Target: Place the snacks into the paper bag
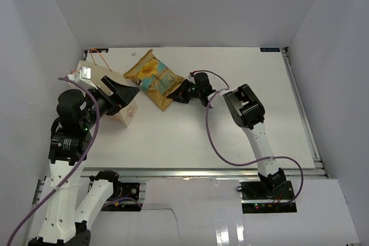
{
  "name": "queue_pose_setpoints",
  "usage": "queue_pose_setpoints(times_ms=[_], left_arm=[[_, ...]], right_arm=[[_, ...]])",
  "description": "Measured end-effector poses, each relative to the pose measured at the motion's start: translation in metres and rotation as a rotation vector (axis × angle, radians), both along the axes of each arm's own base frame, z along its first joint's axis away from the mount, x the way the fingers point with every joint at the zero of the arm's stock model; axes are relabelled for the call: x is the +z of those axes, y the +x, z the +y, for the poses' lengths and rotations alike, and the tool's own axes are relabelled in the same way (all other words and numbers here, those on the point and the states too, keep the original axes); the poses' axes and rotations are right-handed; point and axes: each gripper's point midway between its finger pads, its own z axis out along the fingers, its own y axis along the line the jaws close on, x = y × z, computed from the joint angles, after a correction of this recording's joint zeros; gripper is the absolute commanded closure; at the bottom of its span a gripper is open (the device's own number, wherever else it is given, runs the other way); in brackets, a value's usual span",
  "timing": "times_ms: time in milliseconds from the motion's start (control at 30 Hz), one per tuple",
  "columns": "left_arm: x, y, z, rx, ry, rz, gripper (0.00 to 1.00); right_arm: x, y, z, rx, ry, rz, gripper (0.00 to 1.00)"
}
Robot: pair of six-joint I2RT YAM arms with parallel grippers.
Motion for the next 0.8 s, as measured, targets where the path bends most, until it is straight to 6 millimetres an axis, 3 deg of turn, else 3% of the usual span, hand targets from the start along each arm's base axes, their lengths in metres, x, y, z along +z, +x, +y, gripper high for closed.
queue_pose_setpoints(times_ms=[167,333,433,533,633,800], left_arm=[[-0.007,0.007,-0.006,-0.033,-0.005,0.037,0.03],[-0.018,0.020,-0.016,-0.085,-0.010,0.084,0.02],[-0.026,0.033,-0.022,-0.120,-0.015,0.114,0.02],[-0.032,0.042,-0.029,-0.152,-0.019,0.131,0.02],[-0.035,0.048,-0.045,-0.207,-0.014,0.128,0.02],[-0.048,0.053,-0.094,-0.330,0.022,0.156,0.02]], right_arm=[[0.012,0.002,-0.036,0.040,0.013,-0.070,0.92],[0.050,0.019,-0.105,0.149,-0.066,-0.312,0.92],[0.082,0.023,-0.153,0.201,-0.215,-0.534,0.92],[0.118,-0.001,-0.185,0.286,-0.372,-0.762,0.92],[0.148,-0.033,-0.202,0.382,-0.505,-0.959,0.92],[0.183,-0.067,-0.225,0.494,-0.677,-1.164,0.92]])
